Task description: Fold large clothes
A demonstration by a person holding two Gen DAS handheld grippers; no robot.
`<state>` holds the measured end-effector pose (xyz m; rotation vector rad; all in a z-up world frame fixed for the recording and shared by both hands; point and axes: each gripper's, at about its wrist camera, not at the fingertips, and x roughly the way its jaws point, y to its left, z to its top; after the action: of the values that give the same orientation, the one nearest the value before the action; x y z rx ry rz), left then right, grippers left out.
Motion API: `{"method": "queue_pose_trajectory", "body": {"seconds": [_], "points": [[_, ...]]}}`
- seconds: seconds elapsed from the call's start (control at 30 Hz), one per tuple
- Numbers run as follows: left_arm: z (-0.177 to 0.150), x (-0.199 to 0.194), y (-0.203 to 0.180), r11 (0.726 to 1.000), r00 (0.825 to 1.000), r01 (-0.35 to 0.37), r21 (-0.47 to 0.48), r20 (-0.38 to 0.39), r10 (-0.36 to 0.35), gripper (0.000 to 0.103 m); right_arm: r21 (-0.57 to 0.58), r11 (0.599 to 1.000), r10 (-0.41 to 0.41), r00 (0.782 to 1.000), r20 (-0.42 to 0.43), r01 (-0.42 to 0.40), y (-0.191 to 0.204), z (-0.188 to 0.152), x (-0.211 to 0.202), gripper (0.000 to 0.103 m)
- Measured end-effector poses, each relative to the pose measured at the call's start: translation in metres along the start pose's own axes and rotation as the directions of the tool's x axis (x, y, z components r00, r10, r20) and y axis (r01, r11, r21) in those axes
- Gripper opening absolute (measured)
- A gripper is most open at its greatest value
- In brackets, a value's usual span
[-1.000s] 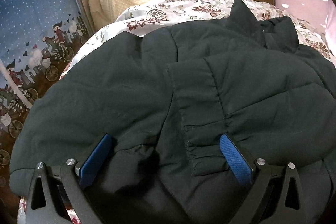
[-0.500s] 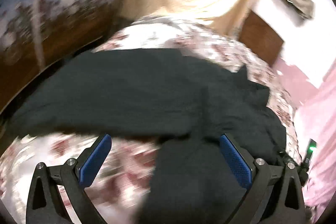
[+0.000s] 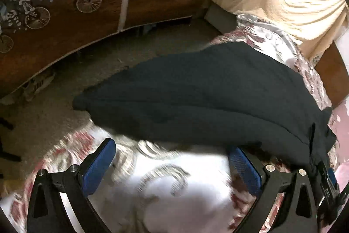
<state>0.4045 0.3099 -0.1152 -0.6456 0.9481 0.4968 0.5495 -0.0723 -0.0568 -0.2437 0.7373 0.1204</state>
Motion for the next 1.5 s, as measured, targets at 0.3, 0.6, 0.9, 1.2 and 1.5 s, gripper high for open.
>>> {"method": "queue_pose_trajectory", "body": {"seconds": [0.3,0.6,0.9,1.2,1.5], "points": [[0.008,0.018,0.053,0.916,0.944,0.280,-0.289,-0.089,-0.317,0.103,-0.056,0.998,-0.028,0.996,-0.079,0.023,0.054,0.004,0.039,0.101],[0.005,0.007,0.062,0.862,0.919,0.365,-0.352,-0.012,-0.394,0.103,-0.017,0.999,0.031,0.997,-0.064,-0.032,0.050,-0.003,0.045,0.102],[0.015,0.044,0.079,0.782,0.900,0.379,-0.496,-0.001,-0.437,0.074,-0.021,0.999,0.025,0.998,-0.049,-0.026,0.051,-0.005,0.047,0.102],[0.030,0.009,0.069,0.867,0.928,0.371,-0.333,0.169,-0.332,0.009,-0.019,1.000,0.023,0.999,-0.039,-0.023,0.051,-0.008,0.046,0.102],[0.041,-0.062,0.025,0.956,0.899,0.289,-0.043,0.355,-0.256,0.006,0.004,0.998,0.063,0.998,-0.014,-0.063,0.043,-0.006,0.033,0.102]]}}
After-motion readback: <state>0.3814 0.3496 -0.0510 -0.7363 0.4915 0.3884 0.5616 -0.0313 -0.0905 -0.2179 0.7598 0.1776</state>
